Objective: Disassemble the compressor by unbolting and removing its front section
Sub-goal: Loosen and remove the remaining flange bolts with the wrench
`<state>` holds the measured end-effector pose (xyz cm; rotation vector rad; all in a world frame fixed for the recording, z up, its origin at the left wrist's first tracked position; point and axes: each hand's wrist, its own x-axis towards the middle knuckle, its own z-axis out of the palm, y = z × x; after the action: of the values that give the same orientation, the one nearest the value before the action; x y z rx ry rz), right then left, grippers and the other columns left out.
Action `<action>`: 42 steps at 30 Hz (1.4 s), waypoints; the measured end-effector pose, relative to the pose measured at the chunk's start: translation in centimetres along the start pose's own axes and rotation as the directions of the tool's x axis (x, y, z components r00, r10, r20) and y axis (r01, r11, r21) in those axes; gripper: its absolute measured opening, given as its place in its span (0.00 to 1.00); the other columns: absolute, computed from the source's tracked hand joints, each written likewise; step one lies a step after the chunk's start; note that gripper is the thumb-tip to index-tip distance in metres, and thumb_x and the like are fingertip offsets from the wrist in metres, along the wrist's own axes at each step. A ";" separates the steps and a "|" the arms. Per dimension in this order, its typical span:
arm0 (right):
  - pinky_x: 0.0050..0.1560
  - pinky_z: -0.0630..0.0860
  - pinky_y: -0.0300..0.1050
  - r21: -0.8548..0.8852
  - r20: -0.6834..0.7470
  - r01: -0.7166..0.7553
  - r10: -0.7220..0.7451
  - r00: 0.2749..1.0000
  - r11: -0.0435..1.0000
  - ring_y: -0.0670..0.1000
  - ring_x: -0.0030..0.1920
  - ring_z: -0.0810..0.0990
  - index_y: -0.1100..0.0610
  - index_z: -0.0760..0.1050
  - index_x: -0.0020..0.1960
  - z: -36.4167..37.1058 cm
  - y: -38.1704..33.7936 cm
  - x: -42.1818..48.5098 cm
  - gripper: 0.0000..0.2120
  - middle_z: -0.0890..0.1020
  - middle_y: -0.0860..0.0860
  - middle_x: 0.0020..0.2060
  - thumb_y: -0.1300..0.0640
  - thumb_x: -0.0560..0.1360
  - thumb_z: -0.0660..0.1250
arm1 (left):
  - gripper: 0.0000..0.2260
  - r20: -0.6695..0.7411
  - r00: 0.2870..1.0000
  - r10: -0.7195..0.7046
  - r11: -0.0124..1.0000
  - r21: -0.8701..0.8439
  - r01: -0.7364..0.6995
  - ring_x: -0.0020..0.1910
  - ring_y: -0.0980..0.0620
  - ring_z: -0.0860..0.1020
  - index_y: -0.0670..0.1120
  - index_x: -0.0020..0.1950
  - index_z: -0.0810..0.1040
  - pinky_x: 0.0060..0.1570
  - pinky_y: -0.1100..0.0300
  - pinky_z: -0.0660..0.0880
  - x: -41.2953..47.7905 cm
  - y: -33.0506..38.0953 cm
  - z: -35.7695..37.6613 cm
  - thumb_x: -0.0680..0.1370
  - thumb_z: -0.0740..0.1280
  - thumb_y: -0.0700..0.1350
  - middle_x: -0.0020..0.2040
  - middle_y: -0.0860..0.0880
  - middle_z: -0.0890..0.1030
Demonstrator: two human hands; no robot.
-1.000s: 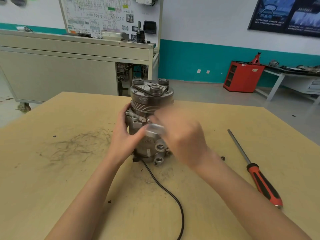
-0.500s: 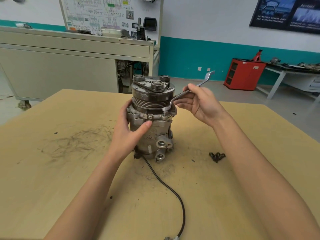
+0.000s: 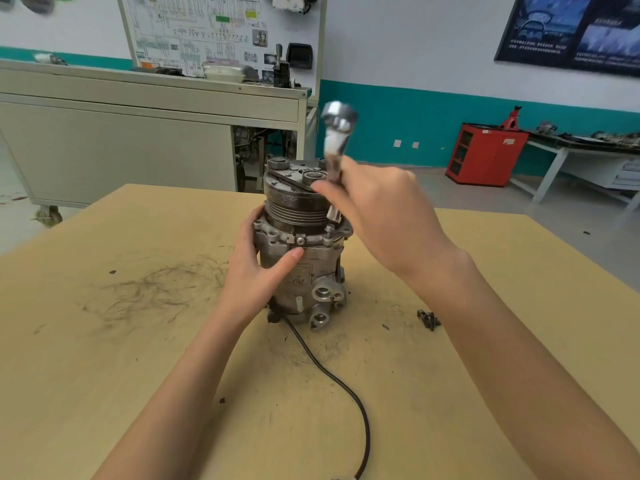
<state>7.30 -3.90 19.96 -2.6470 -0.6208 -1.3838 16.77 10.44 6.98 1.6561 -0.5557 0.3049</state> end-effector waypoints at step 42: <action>0.31 0.80 0.41 0.676 -0.082 -0.319 0.498 0.864 0.664 0.48 0.31 0.83 0.60 0.76 0.42 0.8 4.2 -1.6 0.08 0.83 0.51 0.32 0.60 0.78 0.62 | 0.34 -0.005 1.000 -0.007 0.999 -0.033 0.007 0.59 0.75 0.70 0.62 0.72 0.60 0.51 0.81 0.67 0.0 -0.1 0.0 0.69 0.72 0.57 0.61 0.72 0.69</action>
<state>8.81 -8.02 18.65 -1.8497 -0.3352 -1.0864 16.82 10.44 6.87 1.6250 -0.5487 0.2933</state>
